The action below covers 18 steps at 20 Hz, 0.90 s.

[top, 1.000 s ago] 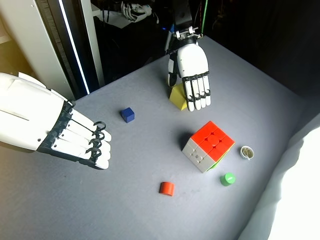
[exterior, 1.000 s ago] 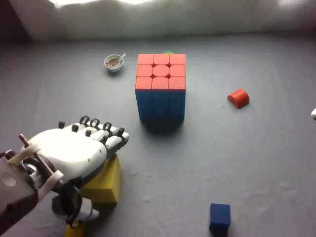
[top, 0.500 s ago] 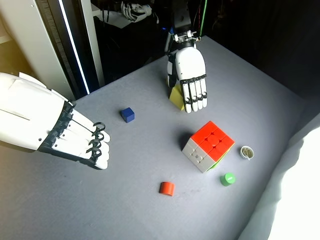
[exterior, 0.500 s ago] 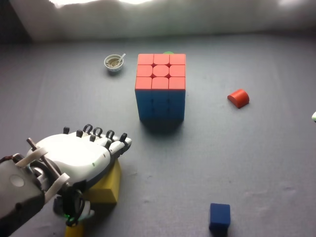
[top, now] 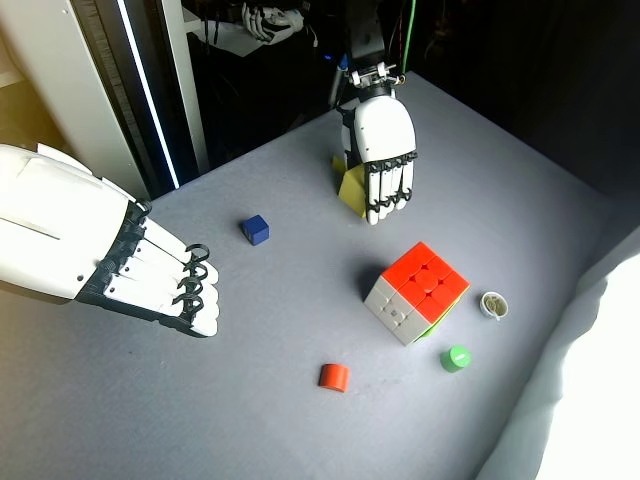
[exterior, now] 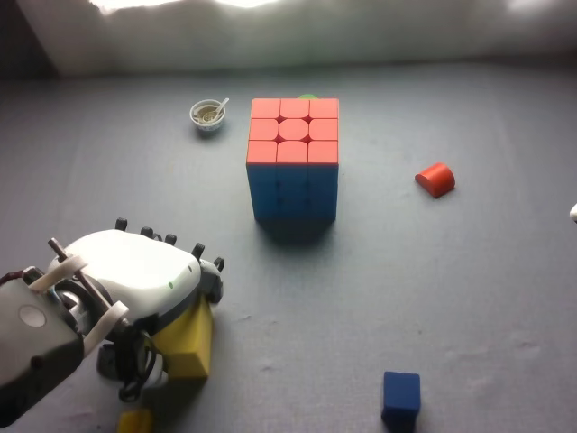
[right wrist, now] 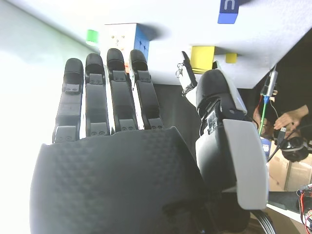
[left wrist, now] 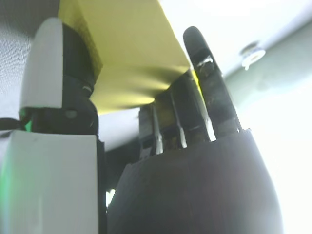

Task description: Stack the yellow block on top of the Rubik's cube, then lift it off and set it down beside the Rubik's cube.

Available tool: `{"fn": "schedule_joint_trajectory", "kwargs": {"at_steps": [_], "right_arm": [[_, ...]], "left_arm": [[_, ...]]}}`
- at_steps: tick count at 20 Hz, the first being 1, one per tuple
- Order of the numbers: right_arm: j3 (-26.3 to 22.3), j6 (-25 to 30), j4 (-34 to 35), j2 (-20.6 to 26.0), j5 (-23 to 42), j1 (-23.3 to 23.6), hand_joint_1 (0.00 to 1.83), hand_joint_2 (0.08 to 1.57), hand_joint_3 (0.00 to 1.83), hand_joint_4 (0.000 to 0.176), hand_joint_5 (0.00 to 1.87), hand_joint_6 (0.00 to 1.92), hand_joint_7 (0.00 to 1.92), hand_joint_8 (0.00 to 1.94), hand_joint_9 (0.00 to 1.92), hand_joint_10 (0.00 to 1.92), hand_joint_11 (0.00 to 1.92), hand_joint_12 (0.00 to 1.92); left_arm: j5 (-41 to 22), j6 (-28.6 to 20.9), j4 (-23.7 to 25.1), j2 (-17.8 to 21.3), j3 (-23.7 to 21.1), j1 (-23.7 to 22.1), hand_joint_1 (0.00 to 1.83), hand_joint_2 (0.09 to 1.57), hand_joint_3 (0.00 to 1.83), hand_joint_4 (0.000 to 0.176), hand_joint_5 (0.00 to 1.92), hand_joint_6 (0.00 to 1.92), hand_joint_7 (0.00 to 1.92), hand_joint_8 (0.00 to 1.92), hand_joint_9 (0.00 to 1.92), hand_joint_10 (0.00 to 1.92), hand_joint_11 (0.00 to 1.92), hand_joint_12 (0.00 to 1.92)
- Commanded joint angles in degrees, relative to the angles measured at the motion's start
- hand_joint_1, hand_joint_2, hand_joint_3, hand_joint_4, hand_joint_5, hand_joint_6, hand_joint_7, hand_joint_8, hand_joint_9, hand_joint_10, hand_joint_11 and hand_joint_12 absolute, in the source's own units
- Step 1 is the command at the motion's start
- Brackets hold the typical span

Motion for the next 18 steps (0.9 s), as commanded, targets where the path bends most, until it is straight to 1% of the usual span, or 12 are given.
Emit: {"fn": "schedule_joint_trajectory", "kwargs": {"at_steps": [1,2,3,4,5,7,8,11,13,14,17,18], "right_arm": [[0.1,0.0,1.7,0.8,0.5,0.7,0.0,1.33,0.0,0.0,0.26,0.0,0.25,0.0,0.18,0.0,0.0,0.29],[0.1,-0.1,1.7,0.8,0.5,0.7,0.0,1.33,0.0,0.0,0.25,0.0,0.24,0.0,0.18,0.0,0.0,0.29],[0.1,-0.1,1.7,0.8,0.5,0.7,0.0,1.33,0.0,0.0,0.26,0.0,0.25,0.0,0.18,0.0,0.0,0.29],[0.1,-0.1,1.7,0.8,0.5,0.7,0.0,1.33,0.0,0.0,0.27,0.0,0.26,0.0,0.19,0.01,0.0,0.34],[0.1,-0.1,1.7,0.8,0.5,0.7,0.0,1.33,0.0,0.0,0.26,0.0,0.25,0.0,0.19,0.0,0.0,0.36],[0.1,-0.2,1.7,0.8,0.5,0.7,0.0,1.33,0.0,0.0,0.22,0.0,0.21,0.0,0.16,0.0,0.0,0.28],[0.1,-0.2,1.7,0.8,0.5,0.7,0.0,1.33,0.0,0.0,0.23,0.0,0.23,0.0,0.17,0.0,0.0,0.32],[0.1,-0.3,1.7,0.8,0.5,0.7,0.0,1.33,0.0,0.0,0.21,0.0,0.21,0.0,0.15,0.0,0.0,0.25],[0.1,-0.4,1.6,0.8,0.5,0.7,0.0,1.33,0.0,0.0,0.2,0.0,0.2,0.0,0.15,0.0,0.0,0.25],[0.1,-0.4,1.6,0.8,0.5,0.7,0.0,1.33,0.0,0.0,0.21,0.0,0.21,0.0,0.16,0.0,0.0,0.28],[0.1,-0.4,1.6,0.8,0.5,0.7,0.0,1.33,0.0,0.0,0.2,0.0,0.19,0.0,0.14,0.0,0.0,0.22],[0.1,-0.4,1.6,0.8,0.5,0.7,0.0,1.33,0.0,0.0,0.2,0.0,0.2,0.0,0.14,0.0,0.0,0.22]], "left_arm": [[-1.7,0.5,1.5,-0.1,0.0,-0.7,1.35,1.17,0.0,0.0,0.92,0.91,0.84,1.26,0.74,1.36,0.5,0.98],[-1.5,1.0,1.1,-0.1,0.0,-1.1,1.36,1.15,0.0,0.0,0.99,0.86,0.87,1.19,0.76,1.36,0.53,1.01],[-1.1,1.9,0.2,-0.1,0.0,-1.5,1.36,1.15,0.0,0.0,0.97,0.85,0.88,1.2,0.75,1.39,0.51,1.04],[-0.9,2.9,-0.6,-0.1,0.0,-2.1,1.36,1.15,0.0,0.0,0.96,0.9,0.91,1.13,0.76,1.39,0.52,1.04],[-0.7,3.0,-0.7,-0.1,0.0,-2.5,1.36,1.15,0.0,0.0,0.94,0.89,0.92,1.14,0.75,1.41,0.52,1.04],[0.3,3.1,-0.9,-0.1,0.3,-3.6,1.36,1.17,0.0,0.0,0.92,0.88,0.89,1.2,0.72,1.46,0.5,1.07],[1.4,4.2,-1.8,-0.1,0.6,-4.6,1.35,1.18,0.0,0.0,0.92,0.88,0.87,1.25,0.7,1.48,0.47,1.1],[5.4,9.5,-6.1,0.0,1.8,-8.3,1.36,1.17,0.0,0.0,0.92,0.9,0.88,1.23,0.7,1.47,0.43,1.15],[6.4,11.6,-7.8,0.2,2.1,-10.0,1.36,1.17,0.0,0.0,0.93,0.9,0.88,1.23,0.71,1.44,0.44,1.12],[6.8,14.1,-10.2,0.5,2.3,-11.6,1.36,1.17,0.0,0.0,0.93,0.88,0.88,1.25,0.71,1.43,0.45,1.12],[7.9,19.5,-15.0,0.6,2.9,-14.9,1.35,1.18,0.0,0.0,0.9,0.91,0.86,1.28,0.68,1.48,0.42,1.13],[8.3,21.4,-16.8,0.6,3.1,-16.1,1.36,1.16,0.0,0.0,0.97,0.81,0.9,1.22,0.71,1.47,0.41,1.16]]}}
